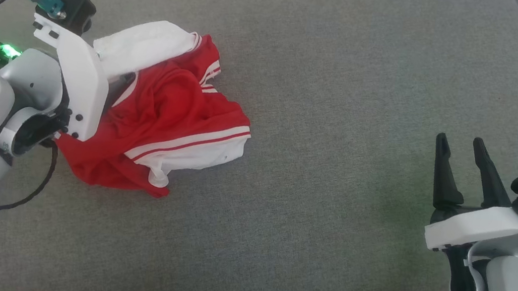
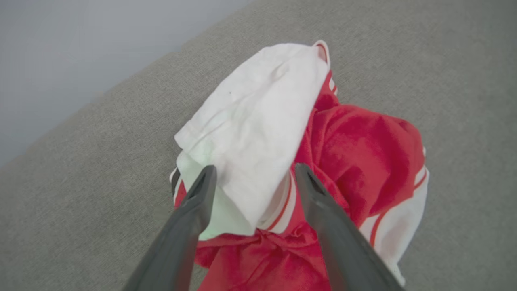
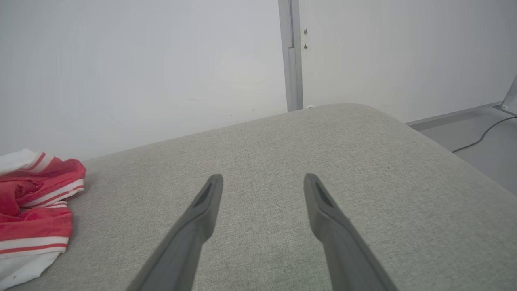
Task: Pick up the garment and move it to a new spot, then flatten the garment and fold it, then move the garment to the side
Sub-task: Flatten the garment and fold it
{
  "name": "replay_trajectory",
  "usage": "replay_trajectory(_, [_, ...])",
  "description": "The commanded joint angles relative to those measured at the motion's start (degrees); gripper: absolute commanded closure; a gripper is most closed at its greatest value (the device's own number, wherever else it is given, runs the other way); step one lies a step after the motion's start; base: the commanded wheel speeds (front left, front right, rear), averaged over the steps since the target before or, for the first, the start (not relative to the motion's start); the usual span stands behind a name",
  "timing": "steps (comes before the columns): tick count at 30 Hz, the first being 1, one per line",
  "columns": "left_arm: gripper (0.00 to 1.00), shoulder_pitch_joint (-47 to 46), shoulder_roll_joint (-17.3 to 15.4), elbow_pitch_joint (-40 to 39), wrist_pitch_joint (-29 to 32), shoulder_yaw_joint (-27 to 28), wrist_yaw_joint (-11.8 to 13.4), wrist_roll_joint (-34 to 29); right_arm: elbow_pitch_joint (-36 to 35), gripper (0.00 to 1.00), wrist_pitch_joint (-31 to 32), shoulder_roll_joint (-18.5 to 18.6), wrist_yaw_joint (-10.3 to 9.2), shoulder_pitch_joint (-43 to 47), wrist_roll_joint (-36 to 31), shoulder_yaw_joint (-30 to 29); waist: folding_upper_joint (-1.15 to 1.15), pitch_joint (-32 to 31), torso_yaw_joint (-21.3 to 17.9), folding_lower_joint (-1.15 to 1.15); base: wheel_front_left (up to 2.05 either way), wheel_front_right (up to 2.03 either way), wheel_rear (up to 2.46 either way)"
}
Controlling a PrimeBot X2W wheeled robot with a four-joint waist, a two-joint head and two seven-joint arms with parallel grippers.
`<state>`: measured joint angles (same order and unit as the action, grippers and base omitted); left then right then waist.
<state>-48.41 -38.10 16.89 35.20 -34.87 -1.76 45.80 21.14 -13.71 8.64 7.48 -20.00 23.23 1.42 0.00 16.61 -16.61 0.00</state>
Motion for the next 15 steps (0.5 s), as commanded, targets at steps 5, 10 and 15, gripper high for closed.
replay_trajectory(5, [1.0, -1.6, 0.7, 2.5, -0.4, -0.2, 0.6, -0.7, 0.6, 0.0, -0.8, -0.6, 0.03, -0.9, -0.2, 0.1, 0.0, 1.0, 0.2, 0.0, 0.0, 0.0, 0.0])
replay_trajectory(10, [1.0, -2.7, 1.2, 4.0, -1.3, 0.6, 1.6, -0.7, 0.8, 0.0, -1.0, -0.4, 0.03, -1.1, -0.3, -0.1, 0.0, 1.2, 0.5, 0.0, 0.0, 0.0, 0.0])
replay_trajectory(15, [1.0, -2.5, 1.0, 5.6, -3.3, 1.9, 3.7, -0.8, 1.1, 0.0, -1.1, -0.1, 0.03, -1.0, -0.4, -0.7, 0.0, 1.0, 1.5, 0.0, 0.0, 0.0, 0.0])
